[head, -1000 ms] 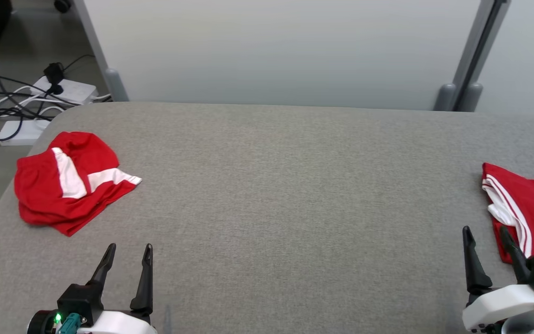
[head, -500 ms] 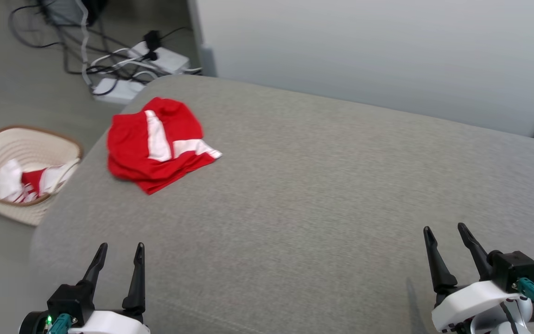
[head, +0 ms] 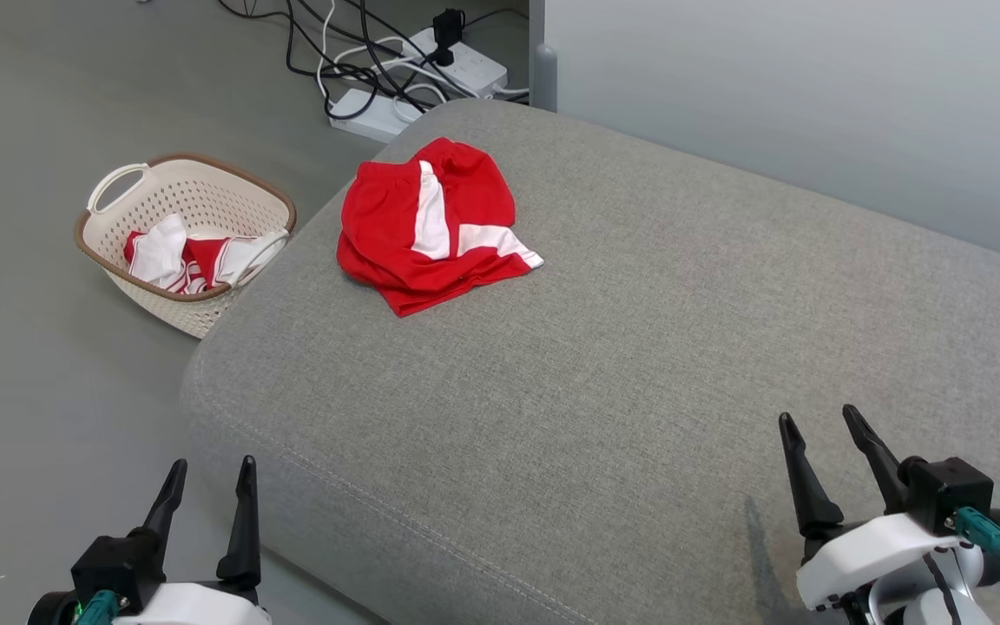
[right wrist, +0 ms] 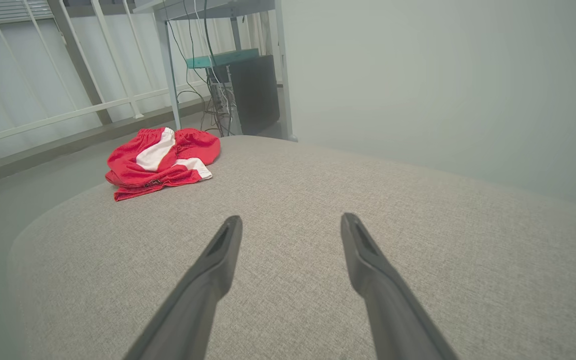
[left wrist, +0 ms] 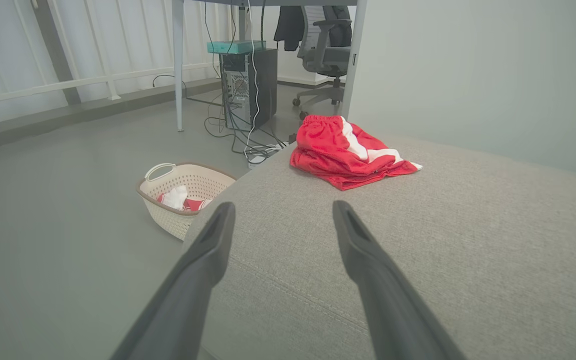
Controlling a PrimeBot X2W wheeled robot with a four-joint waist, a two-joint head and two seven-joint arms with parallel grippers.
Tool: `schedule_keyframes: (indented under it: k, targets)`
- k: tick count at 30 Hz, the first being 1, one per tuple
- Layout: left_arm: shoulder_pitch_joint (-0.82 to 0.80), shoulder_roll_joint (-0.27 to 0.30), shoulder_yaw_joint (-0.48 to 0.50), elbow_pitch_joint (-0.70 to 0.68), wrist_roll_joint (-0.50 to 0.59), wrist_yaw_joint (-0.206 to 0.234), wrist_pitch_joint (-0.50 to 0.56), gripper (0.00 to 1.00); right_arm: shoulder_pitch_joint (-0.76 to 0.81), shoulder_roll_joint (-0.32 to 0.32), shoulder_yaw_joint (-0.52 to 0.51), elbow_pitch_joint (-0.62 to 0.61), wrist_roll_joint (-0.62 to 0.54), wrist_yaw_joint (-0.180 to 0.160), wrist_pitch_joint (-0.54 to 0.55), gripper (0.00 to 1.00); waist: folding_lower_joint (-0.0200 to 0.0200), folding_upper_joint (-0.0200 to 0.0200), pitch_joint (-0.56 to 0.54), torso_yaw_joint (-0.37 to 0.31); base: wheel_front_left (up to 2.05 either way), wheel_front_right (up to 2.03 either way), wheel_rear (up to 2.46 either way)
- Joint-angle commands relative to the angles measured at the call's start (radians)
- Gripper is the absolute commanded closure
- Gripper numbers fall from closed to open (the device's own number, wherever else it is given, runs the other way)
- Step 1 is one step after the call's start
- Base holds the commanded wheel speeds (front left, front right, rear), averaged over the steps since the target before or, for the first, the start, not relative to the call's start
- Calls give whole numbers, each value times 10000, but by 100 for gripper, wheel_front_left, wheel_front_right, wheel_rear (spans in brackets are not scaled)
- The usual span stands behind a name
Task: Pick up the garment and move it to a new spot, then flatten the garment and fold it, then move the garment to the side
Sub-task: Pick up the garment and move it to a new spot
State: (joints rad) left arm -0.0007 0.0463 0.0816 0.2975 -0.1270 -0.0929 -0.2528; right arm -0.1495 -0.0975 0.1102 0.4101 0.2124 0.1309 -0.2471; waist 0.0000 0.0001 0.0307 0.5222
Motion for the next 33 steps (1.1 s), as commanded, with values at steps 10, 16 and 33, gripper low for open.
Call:
schedule_keyframes:
  k: [10, 16, 33]
  targets:
    - [-1527, 371, 502, 710, -1148, -306, -90, 0, -616, -235, 345, -247, -5, -2, -22, 0, 0, -1, 609, -769, 0, 0, 0]
    - [-3062, 1279, 249, 1816, -1732, -366, 1, 0, -811, -299, 402, -429, -68, -2, 116, 0, 0, -1, 1117, -1523, 0, 0, 0]
    - [-7208, 3816, -1358, 4735, -3991, -376, 1261, 0, -1658, -480, 816, -1339, -346, -2, 529, 0, 0, -1, 2981, -3173, 0, 0, 0]
